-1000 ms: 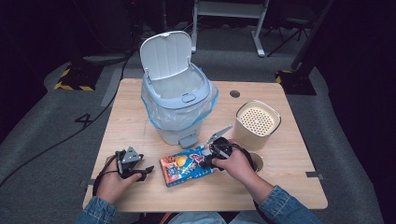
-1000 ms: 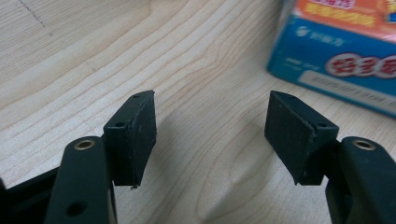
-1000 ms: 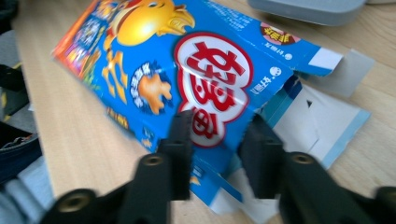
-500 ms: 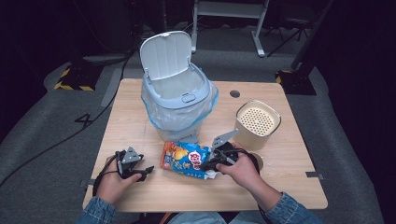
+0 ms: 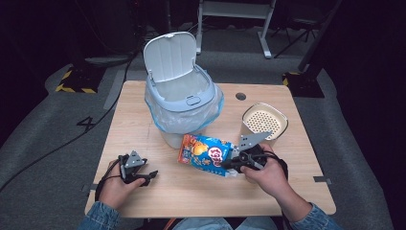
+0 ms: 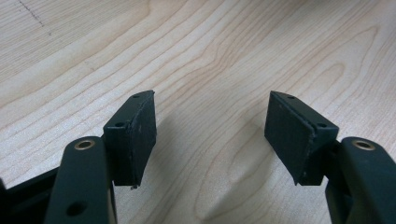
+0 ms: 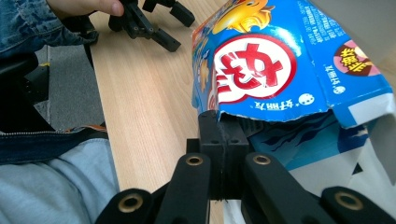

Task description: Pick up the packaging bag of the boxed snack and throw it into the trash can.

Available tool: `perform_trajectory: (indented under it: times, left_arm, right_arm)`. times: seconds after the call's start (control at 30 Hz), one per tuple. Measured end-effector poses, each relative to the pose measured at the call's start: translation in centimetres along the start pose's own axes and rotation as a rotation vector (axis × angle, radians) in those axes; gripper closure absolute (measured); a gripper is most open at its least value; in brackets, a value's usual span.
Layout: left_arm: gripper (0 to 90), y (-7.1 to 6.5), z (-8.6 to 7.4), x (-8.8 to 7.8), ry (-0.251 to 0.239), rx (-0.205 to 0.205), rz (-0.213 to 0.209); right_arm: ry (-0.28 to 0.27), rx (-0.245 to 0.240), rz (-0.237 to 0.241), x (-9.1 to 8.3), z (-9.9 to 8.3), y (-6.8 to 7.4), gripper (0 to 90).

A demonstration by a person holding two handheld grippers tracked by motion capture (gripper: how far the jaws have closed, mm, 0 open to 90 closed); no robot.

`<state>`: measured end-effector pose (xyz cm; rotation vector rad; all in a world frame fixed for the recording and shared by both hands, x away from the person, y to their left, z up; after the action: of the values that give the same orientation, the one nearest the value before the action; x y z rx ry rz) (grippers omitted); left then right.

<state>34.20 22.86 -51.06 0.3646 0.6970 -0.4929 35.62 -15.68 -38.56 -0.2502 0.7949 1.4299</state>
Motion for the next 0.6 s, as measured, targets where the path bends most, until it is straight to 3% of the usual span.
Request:
perform_trajectory:
  times: [0.43, 0.6]
  left_arm:
    - [34.5, 0.0, 0.0, 0.0, 0.0, -0.003, -0.002]
    - [34.5, 0.0, 0.0, 0.0, 0.002, -0.002, -0.002]
  right_arm:
    - [-0.017, -0.009, 0.003, -3.5, -0.9, 1.6, 90.0]
    - [-0.05, -0.032, -0.008, -5.4, -1.0, 2.8, 90.0]
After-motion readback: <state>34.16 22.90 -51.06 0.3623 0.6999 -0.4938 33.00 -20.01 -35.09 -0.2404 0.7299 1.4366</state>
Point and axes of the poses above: each handheld gripper's, and its own axes: x roughly forward along the jaws, z roughly out of its top, y roughly to its left, the point moved 1 cm from there along x, roughly forward along the jaws, and after that the axes turned 14 degrees about z, right-handed, at the moved point
